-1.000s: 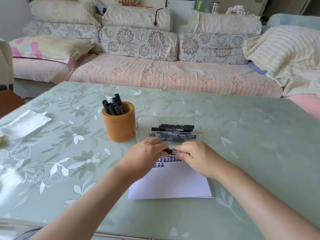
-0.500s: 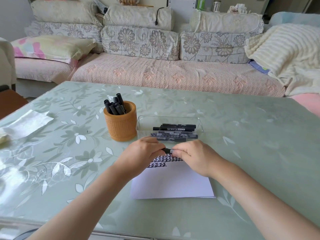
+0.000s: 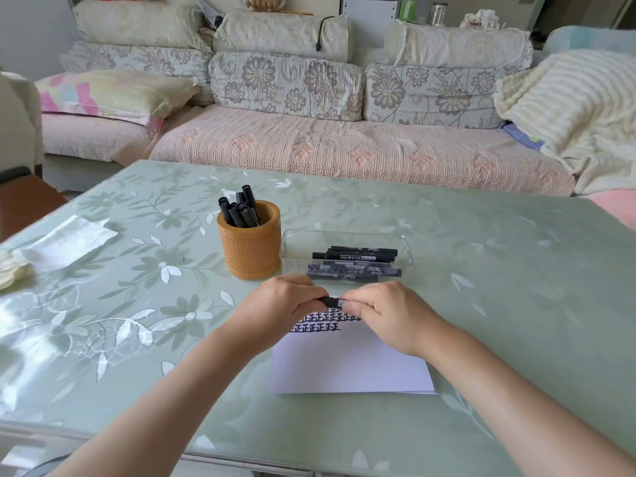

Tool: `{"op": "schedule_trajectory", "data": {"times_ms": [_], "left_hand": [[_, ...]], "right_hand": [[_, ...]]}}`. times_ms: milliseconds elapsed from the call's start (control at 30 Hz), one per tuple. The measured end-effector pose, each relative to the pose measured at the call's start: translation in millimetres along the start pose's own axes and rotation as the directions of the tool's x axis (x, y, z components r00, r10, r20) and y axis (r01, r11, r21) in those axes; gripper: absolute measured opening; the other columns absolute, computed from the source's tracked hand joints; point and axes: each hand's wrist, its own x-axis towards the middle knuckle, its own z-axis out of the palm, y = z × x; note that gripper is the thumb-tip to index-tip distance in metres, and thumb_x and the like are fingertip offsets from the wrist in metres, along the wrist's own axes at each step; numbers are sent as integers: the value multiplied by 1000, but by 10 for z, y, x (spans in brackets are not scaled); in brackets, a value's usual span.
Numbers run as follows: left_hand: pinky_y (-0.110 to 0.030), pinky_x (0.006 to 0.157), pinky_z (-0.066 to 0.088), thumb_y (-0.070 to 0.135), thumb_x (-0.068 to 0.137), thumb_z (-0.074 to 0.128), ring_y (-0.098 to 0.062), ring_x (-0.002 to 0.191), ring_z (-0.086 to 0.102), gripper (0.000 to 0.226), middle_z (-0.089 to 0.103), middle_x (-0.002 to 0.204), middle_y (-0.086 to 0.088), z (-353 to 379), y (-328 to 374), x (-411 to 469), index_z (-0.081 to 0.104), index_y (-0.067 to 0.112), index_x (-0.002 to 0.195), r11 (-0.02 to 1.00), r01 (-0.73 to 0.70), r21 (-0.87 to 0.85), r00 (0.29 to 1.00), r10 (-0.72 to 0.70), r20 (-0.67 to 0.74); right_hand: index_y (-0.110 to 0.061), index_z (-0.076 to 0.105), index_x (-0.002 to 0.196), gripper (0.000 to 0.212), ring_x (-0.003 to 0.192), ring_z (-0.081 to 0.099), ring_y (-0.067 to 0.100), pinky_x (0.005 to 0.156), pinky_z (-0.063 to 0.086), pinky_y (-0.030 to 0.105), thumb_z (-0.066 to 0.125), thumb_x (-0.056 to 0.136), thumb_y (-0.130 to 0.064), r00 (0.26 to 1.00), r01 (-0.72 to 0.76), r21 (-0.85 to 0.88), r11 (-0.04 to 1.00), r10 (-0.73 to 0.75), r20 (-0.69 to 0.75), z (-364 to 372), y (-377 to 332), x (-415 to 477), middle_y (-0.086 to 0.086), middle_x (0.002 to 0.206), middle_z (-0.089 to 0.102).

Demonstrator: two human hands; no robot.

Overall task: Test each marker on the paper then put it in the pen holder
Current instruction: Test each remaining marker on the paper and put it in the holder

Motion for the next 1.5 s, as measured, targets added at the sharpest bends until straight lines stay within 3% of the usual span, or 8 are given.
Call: {"op": "schedule_trajectory", "data": {"times_ms": [133,333,533,800,967,1133,1300,1500], "left_hand": [[-25,64,42,26,97,53,-8,69,55,19,60,75,7,-64,-82,-68,68,22,85,982,175,-76,984,-172,35],[-33,71,50,27,97,54,-13,86,60,19,62,99,9,-174,-396,-247,71,26,107,922,386,41,915,-377,-148],[-34,68,49,30,92,61,-19,103,55,22,64,103,11,-124,-459,-346,66,31,113,805,544,238,839,-510,-191],[-35,67,49,37,94,57,-21,102,52,23,63,105,7,-29,-465,-332,69,31,112,819,537,203,840,-496,-219],[-31,63,48,29,93,59,-19,93,57,20,59,97,7,-51,-315,-299,69,27,111,880,440,177,881,-385,-276],[-31,71,48,25,91,58,-14,82,55,15,61,91,8,26,35,-335,71,22,98,994,84,73,984,-70,-165],[-32,73,47,29,90,60,-17,82,55,14,59,91,6,199,259,-443,70,25,98,999,-43,16,999,44,-24],[-33,69,47,34,91,57,-17,81,51,12,54,92,7,256,293,-525,68,29,94,995,-64,81,998,61,31]], "right_hand": [[-31,70,101,17,73,51,8,59,40,27,59,88,-35,980,97,-207,974,-130,-151,-47,3,-5,-11,77,55],[-19,68,121,27,83,54,6,79,46,30,57,97,-26,988,-61,-20,998,57,-142,-83,109,-81,-16,91,55],[-28,50,141,45,84,50,-12,78,35,5,49,99,-13,990,-105,117,988,115,-84,32,24,-86,-22,90,47],[-38,71,97,44,65,58,13,65,43,21,46,93,-1,984,-119,419,900,162,-69,70,-37,-119,-16,95,57],[-44,67,112,69,83,58,25,73,48,31,39,76,7,986,-114,518,848,160,-43,49,-7,-163,7,101,63],[-26,69,92,12,73,58,12,66,47,22,69,90,-15,979,-83,608,790,179,-99,78,-74,-224,-6,82,65],[-16,69,103,18,60,60,21,52,43,28,57,89,-18,943,-165,775,611,327,-57,172,-66,-225,10,75,69],[-9,61,79,14,45,49,20,47,41,26,67,83,2,898,-239,743,625,433,-75,316,-69,-188,8,60,61]]}}
